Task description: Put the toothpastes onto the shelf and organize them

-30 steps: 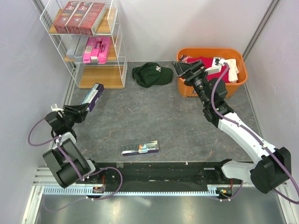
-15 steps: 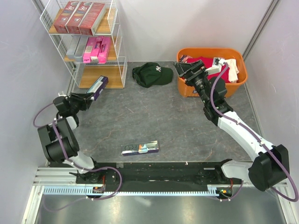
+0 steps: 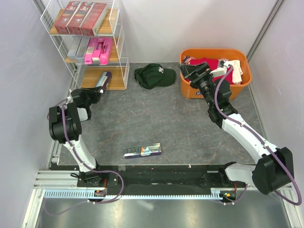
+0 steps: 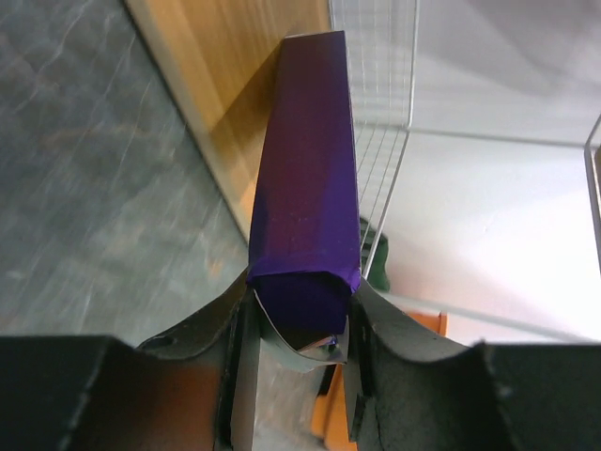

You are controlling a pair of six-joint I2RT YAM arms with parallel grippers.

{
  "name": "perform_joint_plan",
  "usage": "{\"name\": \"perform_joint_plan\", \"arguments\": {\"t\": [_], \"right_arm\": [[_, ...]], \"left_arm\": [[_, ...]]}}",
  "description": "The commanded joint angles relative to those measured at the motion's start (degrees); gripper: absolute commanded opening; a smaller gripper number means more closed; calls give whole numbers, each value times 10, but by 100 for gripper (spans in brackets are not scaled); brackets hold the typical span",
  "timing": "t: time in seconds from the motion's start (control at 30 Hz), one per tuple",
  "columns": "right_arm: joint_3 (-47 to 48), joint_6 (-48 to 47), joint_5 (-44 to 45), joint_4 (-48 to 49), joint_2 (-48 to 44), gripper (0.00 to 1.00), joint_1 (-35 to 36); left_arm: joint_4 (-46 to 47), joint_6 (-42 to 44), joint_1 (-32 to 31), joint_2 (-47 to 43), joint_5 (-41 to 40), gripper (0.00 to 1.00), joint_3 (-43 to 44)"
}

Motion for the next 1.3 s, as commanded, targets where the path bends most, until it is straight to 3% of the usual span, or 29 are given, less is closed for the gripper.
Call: {"name": "perform_joint_plan", "arguments": {"t": [0.0, 0.1, 0.27, 0.4, 0.43, 0.5, 0.93, 1.13, 1.27], "right_arm": [[-11, 3, -20, 15, 3, 98, -1], [-9, 4, -22, 13, 4, 98, -1], [-4, 6, -34, 9, 10, 98, -2], [2, 6, -51, 2, 16, 98, -1], [2, 7, -52, 0, 19, 98, -2], [1, 10, -60, -2, 19, 98, -2], [-1, 14, -126, -41, 30, 98, -2], [-6, 0, -162, -90, 27, 98, -2], [-10, -21, -189, -146, 30, 98, -1]], "left_arm": [[36, -59, -9, 68, -60, 15, 58], [3, -39, -22, 87, -68, 18, 90], [17, -45, -32, 136, -51, 37, 114], [24, -26, -32, 151, -8, 76, 131], [23, -21, -32, 147, -5, 90, 126], [24, -7, -32, 125, -7, 100, 104], [89, 46, -31, -69, 8, 100, -108], [51, 97, -34, -167, 58, 100, -180], [-34, 152, -37, -246, 81, 100, -210]]}}
